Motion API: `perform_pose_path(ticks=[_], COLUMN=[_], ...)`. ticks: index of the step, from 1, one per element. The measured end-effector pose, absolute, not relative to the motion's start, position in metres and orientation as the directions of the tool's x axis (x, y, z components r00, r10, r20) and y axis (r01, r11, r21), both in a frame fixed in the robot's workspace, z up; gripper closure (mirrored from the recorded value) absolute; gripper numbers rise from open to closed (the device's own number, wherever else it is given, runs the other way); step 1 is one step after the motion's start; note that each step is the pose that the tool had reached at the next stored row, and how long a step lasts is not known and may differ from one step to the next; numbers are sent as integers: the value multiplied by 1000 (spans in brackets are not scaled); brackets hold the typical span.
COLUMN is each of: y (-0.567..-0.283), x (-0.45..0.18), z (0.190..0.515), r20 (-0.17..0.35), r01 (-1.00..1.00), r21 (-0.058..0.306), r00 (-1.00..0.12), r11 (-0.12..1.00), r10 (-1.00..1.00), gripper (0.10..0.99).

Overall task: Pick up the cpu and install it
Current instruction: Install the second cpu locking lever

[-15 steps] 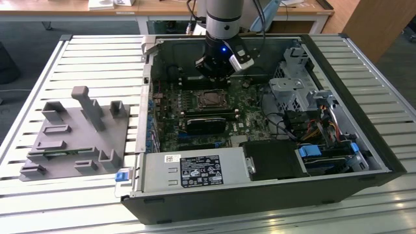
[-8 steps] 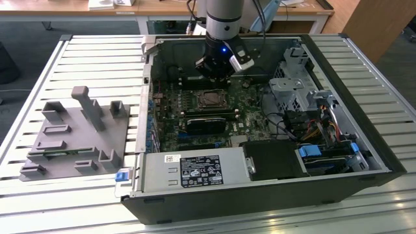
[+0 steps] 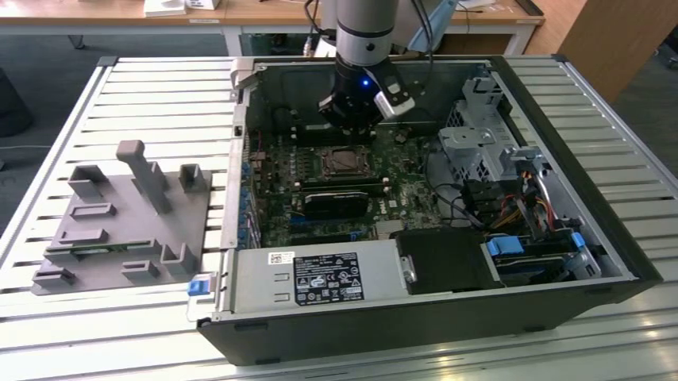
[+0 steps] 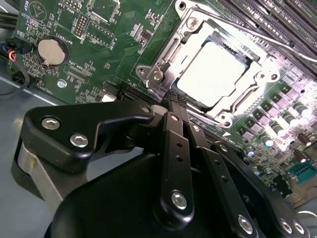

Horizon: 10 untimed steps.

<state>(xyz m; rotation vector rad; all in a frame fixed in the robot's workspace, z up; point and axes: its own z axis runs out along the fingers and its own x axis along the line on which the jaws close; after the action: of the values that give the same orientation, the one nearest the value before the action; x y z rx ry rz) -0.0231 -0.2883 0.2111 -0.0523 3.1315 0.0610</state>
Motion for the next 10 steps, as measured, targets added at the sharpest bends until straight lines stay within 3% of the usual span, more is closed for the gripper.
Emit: perform_pose_path(ticks=[10], y=[-289], x=[-23], z=[227], r20=[-10], r01=[-34], r21=[39], r00=[-999], r11=[999], r10=[-33], gripper=[980])
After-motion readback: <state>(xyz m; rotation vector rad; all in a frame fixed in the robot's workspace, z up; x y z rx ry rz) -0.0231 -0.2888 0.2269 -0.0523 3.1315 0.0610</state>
